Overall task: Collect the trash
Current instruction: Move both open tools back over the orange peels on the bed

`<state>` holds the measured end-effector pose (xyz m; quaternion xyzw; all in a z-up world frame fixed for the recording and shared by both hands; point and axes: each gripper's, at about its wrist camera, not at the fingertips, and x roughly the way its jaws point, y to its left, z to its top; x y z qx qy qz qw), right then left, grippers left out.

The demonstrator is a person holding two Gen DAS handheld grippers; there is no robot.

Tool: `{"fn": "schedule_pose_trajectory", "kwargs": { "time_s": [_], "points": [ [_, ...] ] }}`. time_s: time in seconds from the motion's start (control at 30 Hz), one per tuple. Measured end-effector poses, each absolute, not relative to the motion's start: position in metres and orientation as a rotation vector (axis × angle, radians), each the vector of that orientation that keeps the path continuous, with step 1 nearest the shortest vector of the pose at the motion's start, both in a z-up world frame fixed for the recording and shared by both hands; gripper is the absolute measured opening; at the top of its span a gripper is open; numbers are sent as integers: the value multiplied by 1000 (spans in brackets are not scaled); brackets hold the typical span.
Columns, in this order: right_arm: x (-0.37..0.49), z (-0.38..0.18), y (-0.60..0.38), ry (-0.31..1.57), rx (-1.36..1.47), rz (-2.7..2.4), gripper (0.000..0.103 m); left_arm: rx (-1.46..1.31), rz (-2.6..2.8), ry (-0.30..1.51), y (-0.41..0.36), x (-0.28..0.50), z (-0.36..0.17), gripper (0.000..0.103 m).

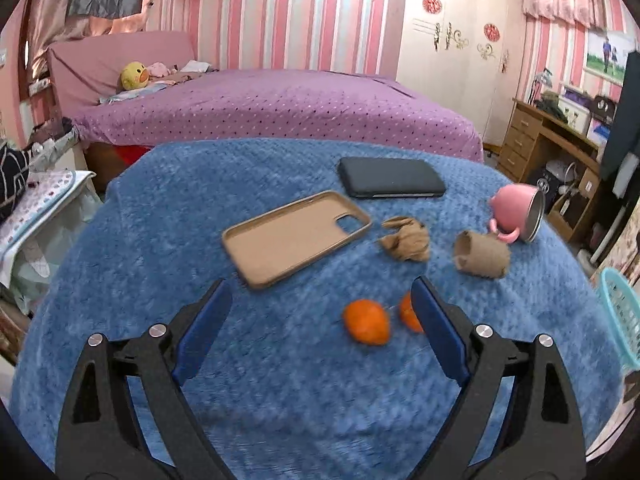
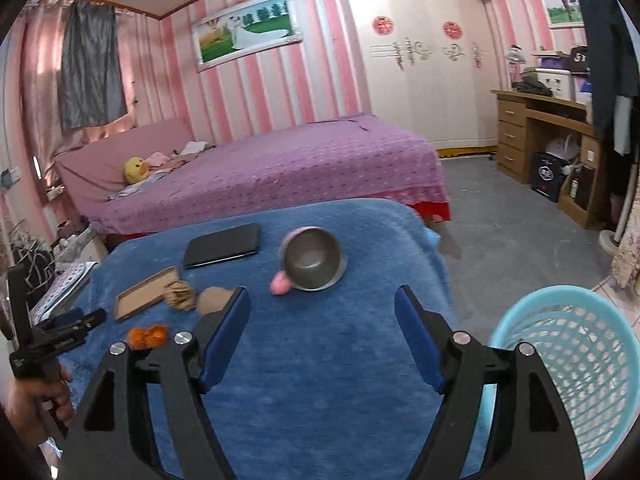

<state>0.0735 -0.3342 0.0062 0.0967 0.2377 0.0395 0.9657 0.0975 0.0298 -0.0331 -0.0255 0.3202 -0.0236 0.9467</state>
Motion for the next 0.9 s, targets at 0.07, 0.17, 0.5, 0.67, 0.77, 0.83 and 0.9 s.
{"fn": "schedule_pose_trajectory", "kwargs": {
  "time_s": [0.07,0.17,0.5,0.67,0.77,0.83,0.9],
  "points": [
    [75,5,-318,489,185,104,77,-36,-48,669,34,97,-38,88],
    [79,1,-296,506,169,134,78,-35,-46,696,43,95,-47,88],
    [102,-14,-232,582,101,224,80,-130,29,734,85,93,-59,88],
    [120,-30,-186,642,25,271,80,-160,65,730,99,91,-60,88],
    [137,-40,-161,676,1,288,80,-160,80,719,104,89,-59,88],
    [146,-48,-149,702,-22,287,80,-165,80,724,105,89,-60,88],
    [153,-58,-136,737,-42,281,80,-159,77,727,104,89,-61,88]
  ]
}}
